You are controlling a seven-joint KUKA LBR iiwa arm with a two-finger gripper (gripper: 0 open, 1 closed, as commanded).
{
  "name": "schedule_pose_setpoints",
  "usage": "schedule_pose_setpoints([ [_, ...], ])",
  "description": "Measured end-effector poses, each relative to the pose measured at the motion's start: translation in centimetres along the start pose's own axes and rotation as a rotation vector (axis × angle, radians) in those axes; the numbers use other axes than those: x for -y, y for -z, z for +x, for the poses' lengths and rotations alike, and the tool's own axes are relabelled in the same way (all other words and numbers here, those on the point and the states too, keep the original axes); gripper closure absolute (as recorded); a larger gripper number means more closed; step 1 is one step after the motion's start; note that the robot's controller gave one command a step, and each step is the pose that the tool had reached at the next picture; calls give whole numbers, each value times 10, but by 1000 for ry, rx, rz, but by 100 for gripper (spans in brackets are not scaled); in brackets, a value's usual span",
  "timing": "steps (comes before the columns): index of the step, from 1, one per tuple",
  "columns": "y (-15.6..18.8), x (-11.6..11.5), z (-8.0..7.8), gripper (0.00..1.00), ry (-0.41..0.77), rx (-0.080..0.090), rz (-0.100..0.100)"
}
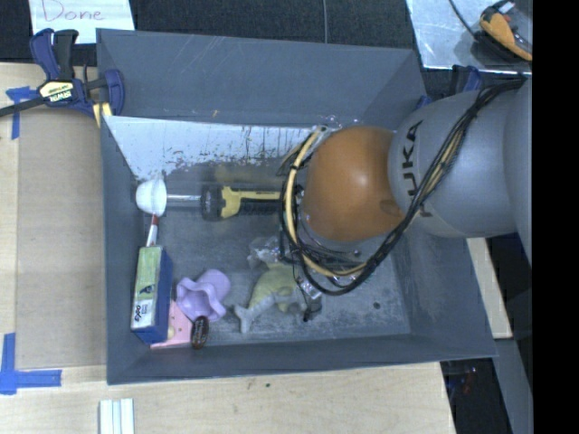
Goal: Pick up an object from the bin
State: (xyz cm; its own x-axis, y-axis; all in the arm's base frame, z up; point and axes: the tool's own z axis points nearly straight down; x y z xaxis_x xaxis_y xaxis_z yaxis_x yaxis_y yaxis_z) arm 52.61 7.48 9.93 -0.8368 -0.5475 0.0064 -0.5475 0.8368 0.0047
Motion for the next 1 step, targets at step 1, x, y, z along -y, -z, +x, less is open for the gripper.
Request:
schedule_pose_setpoints([
  [1,-29,-10,-11,0,253,12,13],
])
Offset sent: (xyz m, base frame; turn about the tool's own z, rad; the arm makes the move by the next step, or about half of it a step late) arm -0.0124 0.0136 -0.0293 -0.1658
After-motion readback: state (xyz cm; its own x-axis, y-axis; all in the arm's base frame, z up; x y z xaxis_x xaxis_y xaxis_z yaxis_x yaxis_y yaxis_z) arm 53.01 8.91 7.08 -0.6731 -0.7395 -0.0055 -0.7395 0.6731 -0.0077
